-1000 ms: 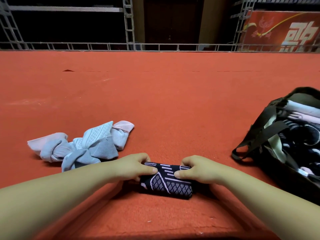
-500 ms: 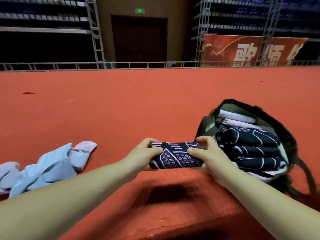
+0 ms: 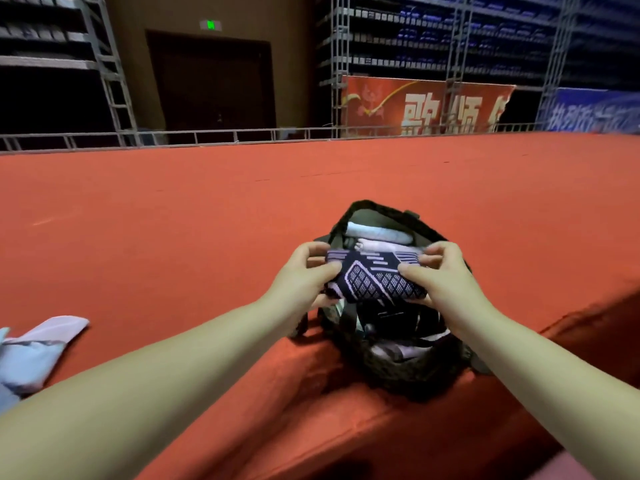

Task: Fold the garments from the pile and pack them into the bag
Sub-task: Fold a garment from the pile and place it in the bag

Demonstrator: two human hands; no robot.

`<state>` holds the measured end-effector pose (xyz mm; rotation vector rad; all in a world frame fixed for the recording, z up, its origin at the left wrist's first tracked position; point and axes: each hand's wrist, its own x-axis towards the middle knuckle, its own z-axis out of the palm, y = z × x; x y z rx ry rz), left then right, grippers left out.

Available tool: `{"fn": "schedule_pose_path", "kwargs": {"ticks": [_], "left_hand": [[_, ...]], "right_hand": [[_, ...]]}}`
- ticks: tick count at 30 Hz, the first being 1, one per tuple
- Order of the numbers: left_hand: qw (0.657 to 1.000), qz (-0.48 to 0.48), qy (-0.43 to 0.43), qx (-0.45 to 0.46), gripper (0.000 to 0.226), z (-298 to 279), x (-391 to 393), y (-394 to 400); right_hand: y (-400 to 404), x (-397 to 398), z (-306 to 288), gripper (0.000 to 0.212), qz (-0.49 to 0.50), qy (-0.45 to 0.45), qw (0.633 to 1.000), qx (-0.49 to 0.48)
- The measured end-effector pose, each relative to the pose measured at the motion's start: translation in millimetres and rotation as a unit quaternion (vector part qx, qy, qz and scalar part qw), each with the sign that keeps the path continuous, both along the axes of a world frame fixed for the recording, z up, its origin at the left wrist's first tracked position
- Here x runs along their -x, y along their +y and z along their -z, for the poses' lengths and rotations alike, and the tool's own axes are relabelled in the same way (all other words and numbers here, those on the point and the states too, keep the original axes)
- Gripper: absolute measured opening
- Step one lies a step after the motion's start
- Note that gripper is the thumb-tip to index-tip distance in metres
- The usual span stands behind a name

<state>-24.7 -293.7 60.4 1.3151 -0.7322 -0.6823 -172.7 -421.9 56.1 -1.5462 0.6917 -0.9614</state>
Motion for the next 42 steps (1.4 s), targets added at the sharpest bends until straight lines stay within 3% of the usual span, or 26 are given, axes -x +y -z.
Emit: {"fn": "schedule_pose_path", "kwargs": {"ticks": [5, 11, 14, 17, 20, 24, 27, 30, 32, 36, 42], "left_hand": [[0.997, -0.066, -0.031, 0.04, 0.033, -22, -10, -49], [0.99, -0.06, -0.127, 0.009, 0.045, -14, -18, -88], [0.954, -0.024, -0.285, -0.086, 0.059, -3, -20, -97], [0.906, 0.017, -0.391, -0.161, 0.053, 11, -24, -106], [0.915, 0.041, -0.366, -0.161, 0.053, 15, -27, -113], [0.92, 0.092, -0.339, -0.175, 0.052, 13, -23, -118], [0.905, 0.1, -0.352, -0.216, 0.053, 14, -22, -120], [0.917, 0.089, -0.332, -0.201, 0.052, 8, -22, -115], [0.929, 0.081, -0.316, -0.175, 0.049, 1, -24, -104], [0.934, 0.037, -0.318, -0.157, 0.038, -8, -48, -66], [0.925, 0.004, -0.317, -0.208, 0.025, 0, -107, 20]], "right_hand": [[-52, -31, -13, 0.031, 0.032, 0.001, 0.999, 0.025], [-103, -47, -13, 0.012, 0.069, 0.13, 0.97, 0.192], [-118, -49, -9, 0.007, 0.093, 0.232, 0.934, 0.257], [-121, -52, -1, 0.025, 0.119, 0.352, 0.867, 0.331], [-112, -53, 3, 0.042, 0.058, 0.323, 0.836, 0.439], [-116, -46, 14, 0.05, -0.113, 0.361, 0.85, 0.368], [-125, -46, 20, 0.051, -0.122, 0.398, 0.858, 0.301], [-121, -52, 9, 0.064, -0.092, 0.45, 0.826, 0.327], [-113, -55, -2, 0.069, -0.041, 0.422, 0.825, 0.374], [-81, -67, -16, 0.041, 0.018, 0.302, 0.844, 0.444], [-12, -126, -19, 0.029, -0.07, 0.25, 0.846, 0.466]]}}
